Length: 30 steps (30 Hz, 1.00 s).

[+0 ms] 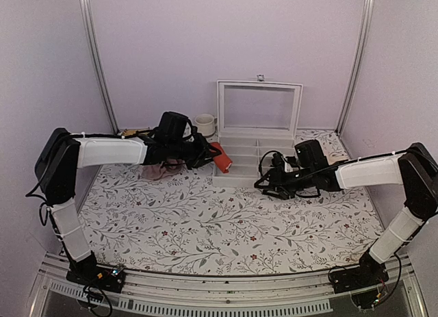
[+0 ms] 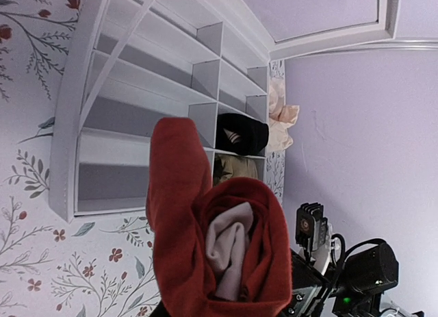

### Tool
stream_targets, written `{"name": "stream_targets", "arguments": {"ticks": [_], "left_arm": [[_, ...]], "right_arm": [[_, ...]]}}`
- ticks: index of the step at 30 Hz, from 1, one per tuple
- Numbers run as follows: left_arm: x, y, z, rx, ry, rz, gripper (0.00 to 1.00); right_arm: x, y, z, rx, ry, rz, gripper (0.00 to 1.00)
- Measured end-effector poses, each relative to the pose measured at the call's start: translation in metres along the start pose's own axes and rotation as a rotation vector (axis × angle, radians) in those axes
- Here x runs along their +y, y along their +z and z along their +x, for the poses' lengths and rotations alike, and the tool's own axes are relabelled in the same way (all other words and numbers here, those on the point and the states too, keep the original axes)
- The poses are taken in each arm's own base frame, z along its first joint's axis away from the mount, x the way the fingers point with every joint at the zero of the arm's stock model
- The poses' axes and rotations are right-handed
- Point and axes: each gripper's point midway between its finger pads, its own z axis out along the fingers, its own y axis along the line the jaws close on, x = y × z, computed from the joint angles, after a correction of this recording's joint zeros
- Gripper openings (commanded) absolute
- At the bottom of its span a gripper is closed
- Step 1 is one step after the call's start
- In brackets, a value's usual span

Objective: Roll the underwear
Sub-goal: Place the underwear in the storage box.

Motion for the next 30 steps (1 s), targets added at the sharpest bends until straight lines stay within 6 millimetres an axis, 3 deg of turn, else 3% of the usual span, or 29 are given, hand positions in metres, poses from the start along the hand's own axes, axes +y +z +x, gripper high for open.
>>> {"name": "stream_targets", "arguments": {"ticks": [8,10,14,19,24,28,30], "left_arm": [[0.01,0.031,-0.009,-0.023,-0.13,-0.024,0.0],[0.001,0.036,-0.019,-0.059,-0.142,-0.022,0.0],[-0.041,0.052,-0.041,-0.106,-0.127,0.05,0.0],[-0.056,0.069,-0.045,-0.072,-0.092,0.066,0.0],[-0.027,0.078,-0.032,-0.027,-0.097,-0.015,0.0],[0.015,0.074,-0.017,-0.042,-0.178,-0.111,0.0],[0.021,0.075,-0.015,-0.056,-0.2,-0.13,0.0]], "right_arm": [[-0.006,-0.023,-0.021,-0.094,0.01,0.018,0.52],[-0.008,-0.027,-0.023,-0.11,0.011,0.023,0.52],[-0.012,-0.03,-0.024,-0.118,0.018,0.028,0.52],[-0.02,-0.035,-0.027,-0.128,0.03,0.034,0.52],[-0.025,-0.041,-0.031,-0.142,0.041,0.035,0.52],[-0.026,-0.042,-0.03,-0.14,0.043,0.031,0.52],[-0.025,-0.042,-0.029,-0.138,0.042,0.026,0.52]]}}
